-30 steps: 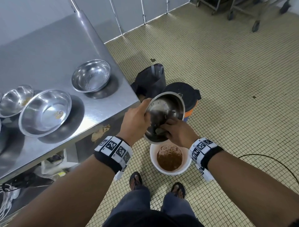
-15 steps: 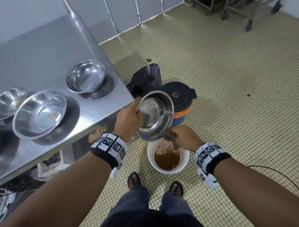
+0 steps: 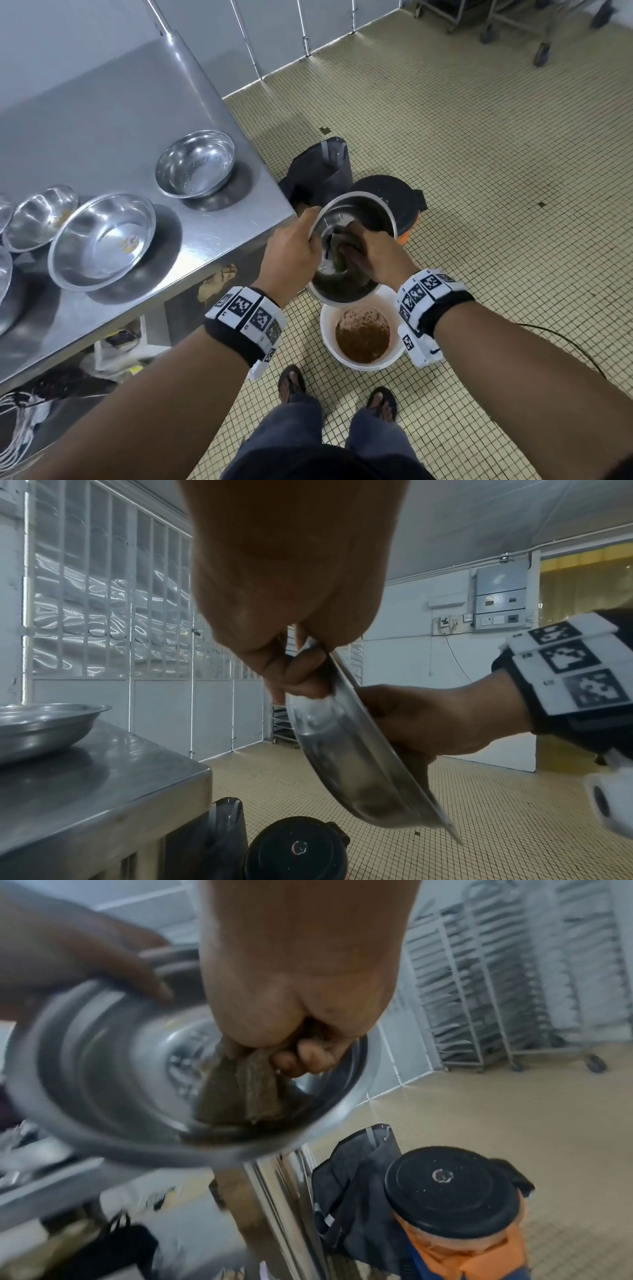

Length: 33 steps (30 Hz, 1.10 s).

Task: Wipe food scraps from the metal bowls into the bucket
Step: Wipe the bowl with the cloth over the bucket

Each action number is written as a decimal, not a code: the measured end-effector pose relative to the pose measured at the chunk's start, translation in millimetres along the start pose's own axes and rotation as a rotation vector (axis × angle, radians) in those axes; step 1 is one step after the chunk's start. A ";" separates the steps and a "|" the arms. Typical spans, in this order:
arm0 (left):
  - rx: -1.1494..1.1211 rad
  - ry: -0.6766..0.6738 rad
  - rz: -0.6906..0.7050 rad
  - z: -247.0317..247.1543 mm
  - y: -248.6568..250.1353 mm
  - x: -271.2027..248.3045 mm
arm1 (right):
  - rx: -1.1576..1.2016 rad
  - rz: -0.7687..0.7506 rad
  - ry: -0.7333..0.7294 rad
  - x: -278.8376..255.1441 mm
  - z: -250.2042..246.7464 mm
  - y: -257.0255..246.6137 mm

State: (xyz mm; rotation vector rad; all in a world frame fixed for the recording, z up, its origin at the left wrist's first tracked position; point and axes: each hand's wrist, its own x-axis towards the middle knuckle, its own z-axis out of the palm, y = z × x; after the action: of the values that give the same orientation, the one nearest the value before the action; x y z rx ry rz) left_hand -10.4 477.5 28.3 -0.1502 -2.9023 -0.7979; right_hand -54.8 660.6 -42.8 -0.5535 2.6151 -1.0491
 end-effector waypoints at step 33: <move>-0.019 -0.010 -0.079 -13.0 1.2 1.0 | -0.347 -0.329 0.068 -29.9 23.3 19.8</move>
State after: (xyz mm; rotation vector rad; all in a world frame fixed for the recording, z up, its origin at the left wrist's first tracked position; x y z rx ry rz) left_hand -10.0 471.9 40.2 -0.0412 -2.9267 -0.8400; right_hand -24.1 673.0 -69.9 -1.0735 2.8486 -0.7032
